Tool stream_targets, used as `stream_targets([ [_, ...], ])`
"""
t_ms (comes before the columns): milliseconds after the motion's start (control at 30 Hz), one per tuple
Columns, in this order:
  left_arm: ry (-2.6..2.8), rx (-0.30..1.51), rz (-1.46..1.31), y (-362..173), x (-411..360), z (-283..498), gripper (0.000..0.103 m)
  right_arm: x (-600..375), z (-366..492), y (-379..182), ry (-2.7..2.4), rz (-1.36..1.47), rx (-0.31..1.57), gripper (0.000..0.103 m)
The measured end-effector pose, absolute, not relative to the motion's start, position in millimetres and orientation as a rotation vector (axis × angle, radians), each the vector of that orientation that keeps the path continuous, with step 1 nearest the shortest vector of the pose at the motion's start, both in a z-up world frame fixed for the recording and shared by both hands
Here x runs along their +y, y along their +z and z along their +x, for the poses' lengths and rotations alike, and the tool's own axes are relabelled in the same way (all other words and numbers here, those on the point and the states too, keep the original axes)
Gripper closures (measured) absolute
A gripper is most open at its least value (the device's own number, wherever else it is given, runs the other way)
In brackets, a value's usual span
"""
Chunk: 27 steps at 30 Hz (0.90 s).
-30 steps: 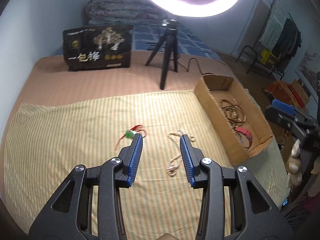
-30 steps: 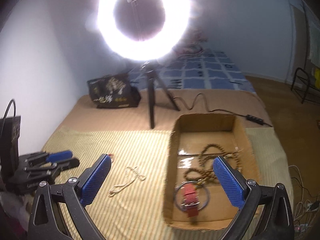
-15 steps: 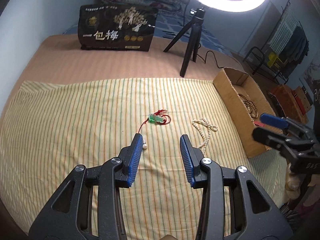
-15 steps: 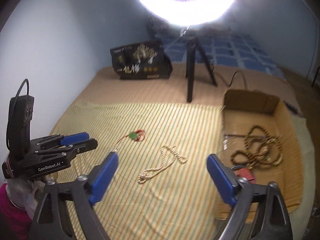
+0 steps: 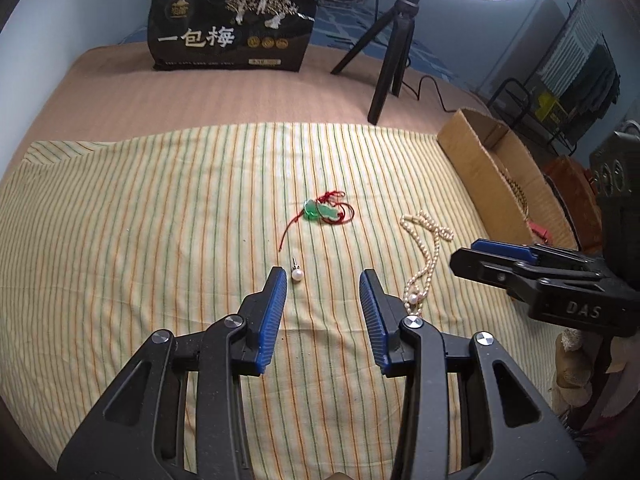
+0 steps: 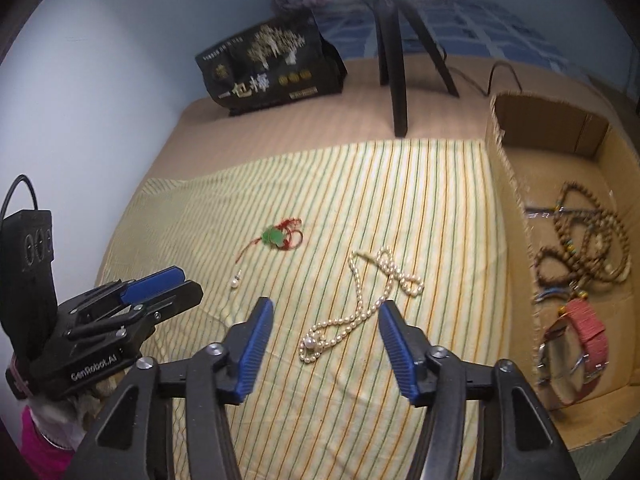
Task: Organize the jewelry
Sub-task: 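Move both tools back toward the green pendant and pearl necklace, then close left tool on the small white pearl while right tool grasps the pearl necklace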
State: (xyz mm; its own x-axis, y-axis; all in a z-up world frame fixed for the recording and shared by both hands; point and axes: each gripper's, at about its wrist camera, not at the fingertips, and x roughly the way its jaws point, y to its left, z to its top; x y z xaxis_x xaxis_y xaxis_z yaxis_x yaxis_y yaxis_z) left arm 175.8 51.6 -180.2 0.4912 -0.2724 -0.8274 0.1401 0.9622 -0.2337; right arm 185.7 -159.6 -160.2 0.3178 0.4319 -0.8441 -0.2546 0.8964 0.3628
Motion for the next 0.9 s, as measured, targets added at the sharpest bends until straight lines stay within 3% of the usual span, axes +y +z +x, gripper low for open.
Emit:
stream_targets([
  [267,-0.247,1.064,-0.12,-198.1,47.9,182.8,0.074,-160.6,195.2,-184.4,0.367,0.198,1.234,0.062],
  [633,-0.235,1.087,-0.092,-213.5,43.6,194.1,0.08,-153.3,207.1,-208.7,0.338,0.174,1.265,0.065],
  [900,-0.22,1.093,-0.062,-220.2,39.2,200.5,0.094,-144.4,210.3,-211.5,0.321,0.104,1.238,0.074],
])
